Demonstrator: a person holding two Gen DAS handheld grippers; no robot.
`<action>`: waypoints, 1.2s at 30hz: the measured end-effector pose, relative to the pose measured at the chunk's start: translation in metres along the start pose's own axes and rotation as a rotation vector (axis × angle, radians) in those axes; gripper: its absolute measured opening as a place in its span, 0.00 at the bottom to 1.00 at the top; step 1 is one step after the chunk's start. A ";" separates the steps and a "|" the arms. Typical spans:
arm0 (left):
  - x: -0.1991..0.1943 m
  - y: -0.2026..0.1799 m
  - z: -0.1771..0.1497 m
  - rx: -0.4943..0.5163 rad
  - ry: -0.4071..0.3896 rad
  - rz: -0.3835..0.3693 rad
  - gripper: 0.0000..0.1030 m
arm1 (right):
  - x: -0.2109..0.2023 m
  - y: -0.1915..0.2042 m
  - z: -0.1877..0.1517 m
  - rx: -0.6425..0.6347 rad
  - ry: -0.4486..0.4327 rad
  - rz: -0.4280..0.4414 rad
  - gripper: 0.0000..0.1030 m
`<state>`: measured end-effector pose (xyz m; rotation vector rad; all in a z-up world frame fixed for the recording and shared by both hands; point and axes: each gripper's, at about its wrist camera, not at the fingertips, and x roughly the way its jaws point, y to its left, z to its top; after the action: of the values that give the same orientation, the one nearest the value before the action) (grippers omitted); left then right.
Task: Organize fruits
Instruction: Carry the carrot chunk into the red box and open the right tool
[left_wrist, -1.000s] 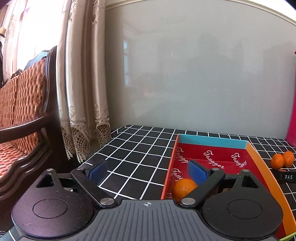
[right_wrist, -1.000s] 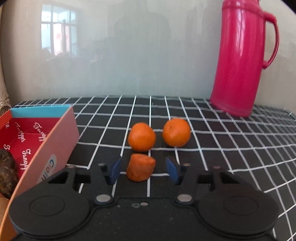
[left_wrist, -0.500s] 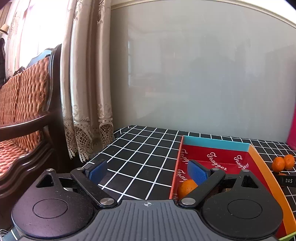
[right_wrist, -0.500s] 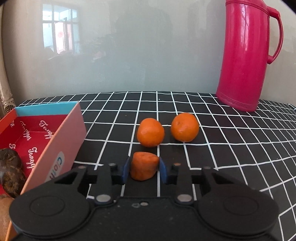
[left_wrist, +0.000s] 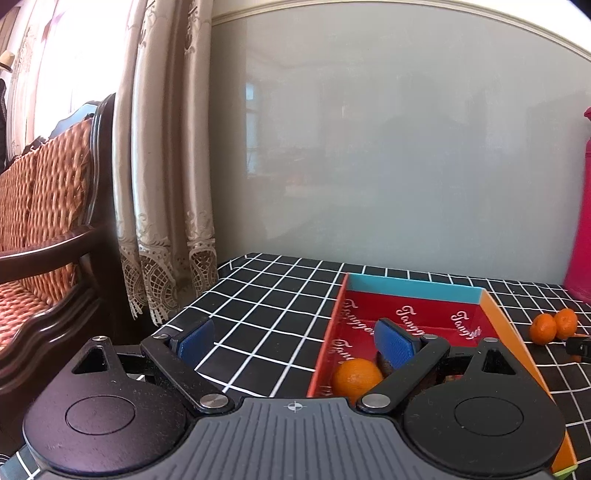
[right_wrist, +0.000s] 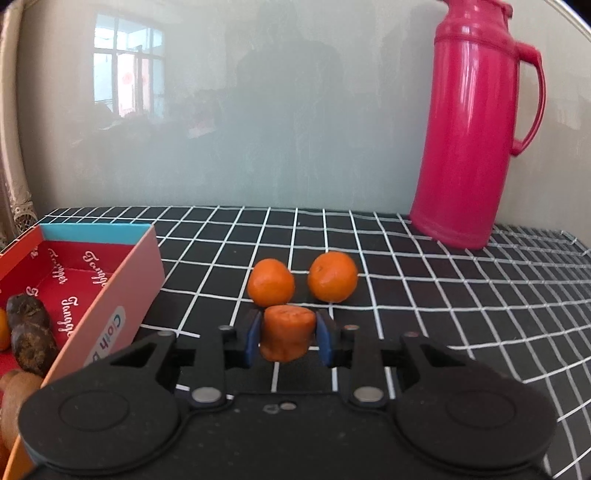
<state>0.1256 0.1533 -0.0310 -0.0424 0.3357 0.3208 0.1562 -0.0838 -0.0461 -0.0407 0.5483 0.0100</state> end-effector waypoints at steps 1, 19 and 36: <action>0.000 -0.002 0.000 0.000 0.000 -0.004 0.90 | -0.004 0.001 0.000 -0.014 -0.006 0.001 0.29; -0.012 0.017 0.000 -0.020 -0.004 0.028 0.90 | -0.059 0.040 0.016 -0.110 -0.126 0.105 0.29; -0.011 0.066 0.000 -0.080 0.007 0.096 0.90 | -0.077 0.136 -0.001 -0.256 -0.151 0.314 0.29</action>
<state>0.0948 0.2126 -0.0270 -0.1068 0.3327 0.4290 0.0868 0.0520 -0.0120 -0.2019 0.3953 0.3871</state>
